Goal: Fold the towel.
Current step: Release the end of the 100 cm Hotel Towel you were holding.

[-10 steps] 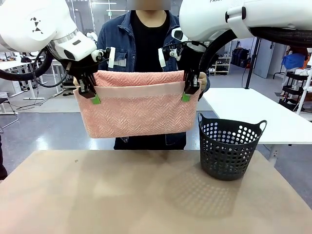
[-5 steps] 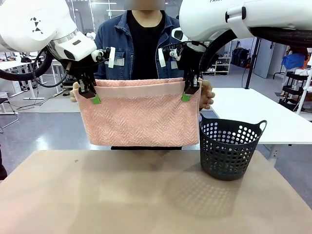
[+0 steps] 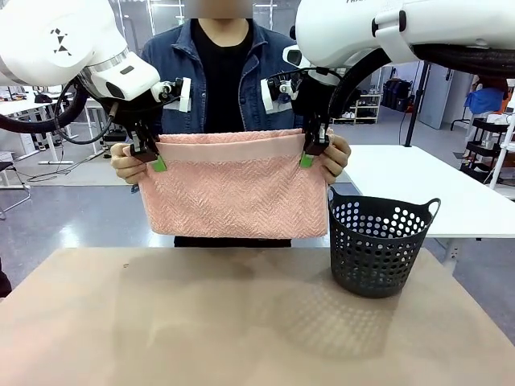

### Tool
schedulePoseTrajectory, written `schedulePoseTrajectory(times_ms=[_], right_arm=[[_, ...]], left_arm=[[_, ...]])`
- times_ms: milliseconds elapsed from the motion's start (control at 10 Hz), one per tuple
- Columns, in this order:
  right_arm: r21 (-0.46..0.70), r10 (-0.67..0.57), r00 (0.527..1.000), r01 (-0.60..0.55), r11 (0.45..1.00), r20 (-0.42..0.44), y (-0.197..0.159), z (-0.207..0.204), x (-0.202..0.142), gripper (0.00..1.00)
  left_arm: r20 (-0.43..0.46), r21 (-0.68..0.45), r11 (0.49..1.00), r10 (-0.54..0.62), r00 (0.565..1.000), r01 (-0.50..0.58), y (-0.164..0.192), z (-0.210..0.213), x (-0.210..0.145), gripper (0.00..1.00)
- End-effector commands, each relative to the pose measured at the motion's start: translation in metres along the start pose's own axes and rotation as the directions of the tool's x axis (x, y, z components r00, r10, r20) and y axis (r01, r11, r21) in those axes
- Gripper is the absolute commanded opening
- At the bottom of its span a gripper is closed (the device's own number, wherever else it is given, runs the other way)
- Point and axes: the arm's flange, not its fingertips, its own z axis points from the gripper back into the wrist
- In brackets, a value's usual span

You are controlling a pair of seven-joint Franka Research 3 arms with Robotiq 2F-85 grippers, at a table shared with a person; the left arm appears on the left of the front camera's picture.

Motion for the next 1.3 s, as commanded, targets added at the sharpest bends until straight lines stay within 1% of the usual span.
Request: schedulePoseTrajectory(times_ms=[0, 1200], right_arm=[[0.0, 0.005, 1.0, -0.005, 1.0, -0.002, -0.0006, 0.0006, -0.0023, 0.0], [0.0, 0.005, 1.0, -0.005, 1.0, -0.002, -0.0006, 0.0006, -0.0023, 0.0]], left_arm=[[-0.001, 0.004, 1.0, -0.002, 1.0, 0.002, 0.0015, 0.0021, -0.0017, 0.0], [-0.001, 0.004, 1.0, -0.002, 1.0, 0.002, 0.0015, 0.0021, -0.0017, 0.0]])
